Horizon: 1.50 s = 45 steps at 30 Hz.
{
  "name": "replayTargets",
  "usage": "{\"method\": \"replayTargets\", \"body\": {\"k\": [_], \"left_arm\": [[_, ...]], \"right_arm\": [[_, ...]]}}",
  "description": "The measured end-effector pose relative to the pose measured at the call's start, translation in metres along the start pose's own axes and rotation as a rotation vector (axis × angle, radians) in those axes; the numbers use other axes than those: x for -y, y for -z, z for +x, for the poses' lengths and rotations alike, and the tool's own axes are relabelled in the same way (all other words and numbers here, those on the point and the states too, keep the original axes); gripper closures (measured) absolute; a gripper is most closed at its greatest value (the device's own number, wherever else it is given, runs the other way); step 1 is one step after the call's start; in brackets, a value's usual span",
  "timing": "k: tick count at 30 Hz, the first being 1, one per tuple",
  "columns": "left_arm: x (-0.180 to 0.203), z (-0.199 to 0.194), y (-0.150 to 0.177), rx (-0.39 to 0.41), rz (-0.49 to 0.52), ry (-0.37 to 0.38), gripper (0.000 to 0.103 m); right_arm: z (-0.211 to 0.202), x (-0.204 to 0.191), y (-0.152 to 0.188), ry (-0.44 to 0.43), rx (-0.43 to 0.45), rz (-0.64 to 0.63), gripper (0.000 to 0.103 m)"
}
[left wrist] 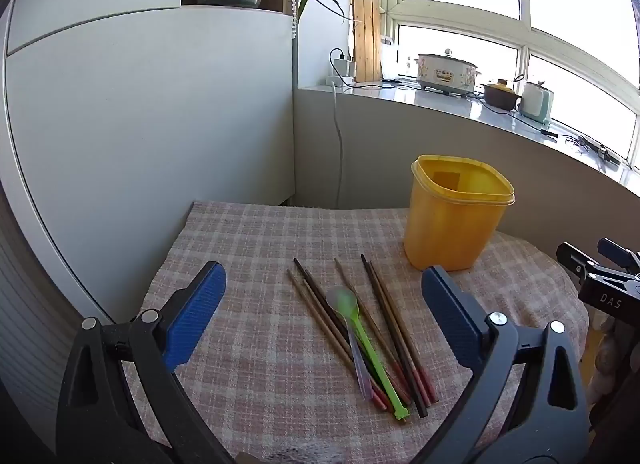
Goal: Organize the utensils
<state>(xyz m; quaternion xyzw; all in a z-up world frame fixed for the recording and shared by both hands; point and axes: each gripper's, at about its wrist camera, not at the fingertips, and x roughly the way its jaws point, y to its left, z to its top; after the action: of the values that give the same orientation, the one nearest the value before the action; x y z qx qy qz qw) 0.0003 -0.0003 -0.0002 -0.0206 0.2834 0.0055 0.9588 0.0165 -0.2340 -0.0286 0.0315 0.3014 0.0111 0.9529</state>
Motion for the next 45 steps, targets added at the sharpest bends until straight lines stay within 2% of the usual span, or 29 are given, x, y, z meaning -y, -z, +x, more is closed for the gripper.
{"method": "replayTargets", "body": {"k": [3,14,45], "left_arm": [[0.006,0.0,-0.003,0.002,0.021,0.008,0.003],[0.004,0.005,0.004,-0.009,-0.006,0.034,0.003],[-0.006,0.004,0.004,-0.002,-0.033,0.033,0.003]], "right_arm": [[-0.001,0.0,0.0,0.017,0.019,-0.012,0.001],[-0.002,0.011,0.0,0.064,0.002,0.001,0.001],[-0.003,0.0,-0.002,0.06,-0.007,-0.015,0.001]]}}
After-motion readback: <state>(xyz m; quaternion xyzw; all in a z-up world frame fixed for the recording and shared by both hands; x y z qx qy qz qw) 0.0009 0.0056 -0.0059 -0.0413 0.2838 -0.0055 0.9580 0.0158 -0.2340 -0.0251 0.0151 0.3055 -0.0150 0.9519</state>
